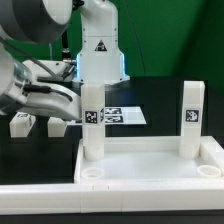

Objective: Assemble desk

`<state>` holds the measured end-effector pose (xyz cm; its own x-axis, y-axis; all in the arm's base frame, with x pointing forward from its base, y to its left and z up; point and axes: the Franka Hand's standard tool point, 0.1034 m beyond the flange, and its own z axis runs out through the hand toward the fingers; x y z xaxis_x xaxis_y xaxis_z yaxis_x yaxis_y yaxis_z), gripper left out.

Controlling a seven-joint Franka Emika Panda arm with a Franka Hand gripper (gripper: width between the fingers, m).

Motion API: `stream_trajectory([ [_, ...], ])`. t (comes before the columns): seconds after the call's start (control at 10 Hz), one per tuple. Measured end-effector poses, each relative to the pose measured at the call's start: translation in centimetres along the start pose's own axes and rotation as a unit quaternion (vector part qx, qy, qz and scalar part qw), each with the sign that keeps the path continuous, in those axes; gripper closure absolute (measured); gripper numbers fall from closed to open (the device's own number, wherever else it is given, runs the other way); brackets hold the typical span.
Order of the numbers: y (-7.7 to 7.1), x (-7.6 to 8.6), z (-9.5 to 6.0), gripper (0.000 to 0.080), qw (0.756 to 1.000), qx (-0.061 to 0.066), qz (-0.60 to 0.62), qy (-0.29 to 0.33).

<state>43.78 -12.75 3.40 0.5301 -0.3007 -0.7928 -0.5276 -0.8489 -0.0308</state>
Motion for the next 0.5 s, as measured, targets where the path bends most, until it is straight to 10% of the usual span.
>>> stream_trajectory([
  [0.5,0.3,0.1,2.6,0.0151,1.000,-0.004,0.005,-0.020],
])
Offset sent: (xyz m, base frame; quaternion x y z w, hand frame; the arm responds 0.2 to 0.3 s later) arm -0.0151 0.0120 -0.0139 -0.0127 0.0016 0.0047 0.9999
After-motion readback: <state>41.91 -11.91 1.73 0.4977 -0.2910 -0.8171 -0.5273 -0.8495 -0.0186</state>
